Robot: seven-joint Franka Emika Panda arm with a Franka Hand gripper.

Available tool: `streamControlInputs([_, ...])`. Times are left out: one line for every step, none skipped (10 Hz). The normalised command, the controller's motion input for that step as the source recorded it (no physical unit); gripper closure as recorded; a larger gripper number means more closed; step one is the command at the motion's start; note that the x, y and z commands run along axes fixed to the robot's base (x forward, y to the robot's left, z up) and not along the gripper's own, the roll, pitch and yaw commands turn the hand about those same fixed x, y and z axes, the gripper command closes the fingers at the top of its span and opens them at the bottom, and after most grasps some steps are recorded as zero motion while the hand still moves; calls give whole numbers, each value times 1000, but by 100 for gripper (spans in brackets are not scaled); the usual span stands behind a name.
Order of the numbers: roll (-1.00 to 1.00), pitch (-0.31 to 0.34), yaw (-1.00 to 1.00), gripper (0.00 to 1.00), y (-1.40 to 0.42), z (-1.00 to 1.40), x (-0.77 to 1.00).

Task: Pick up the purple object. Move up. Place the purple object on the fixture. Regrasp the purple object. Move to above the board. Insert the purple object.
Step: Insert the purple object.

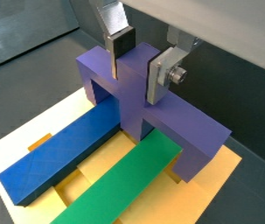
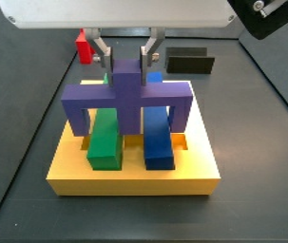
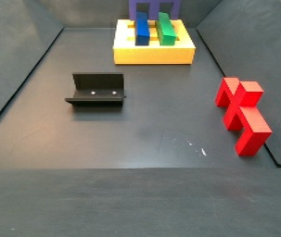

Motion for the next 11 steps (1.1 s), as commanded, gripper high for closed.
streamControlInputs([0, -34, 23, 100, -83, -257, 291])
streamControlInputs([0, -26, 0, 100, 0, -271, 277])
streamControlInputs([0, -11, 0, 100, 34, -280, 9])
streamControlInputs([27, -4, 0, 100, 0, -163, 0])
streamControlInputs([1, -9, -31, 100, -9, -54, -37])
streamControlInputs([4, -16, -17, 100, -60, -51, 0])
streamControlInputs([0, -39, -29, 100, -123, -109, 0])
streamControlInputs([-81, -93, -20, 100, -143, -174, 0])
streamControlInputs([-86, -99, -29, 100, -71, -194, 0])
streamControlInputs([-14, -69, -37, 100, -6, -217, 0])
streamControlInputs([0, -61, -57, 100, 0, -243, 0])
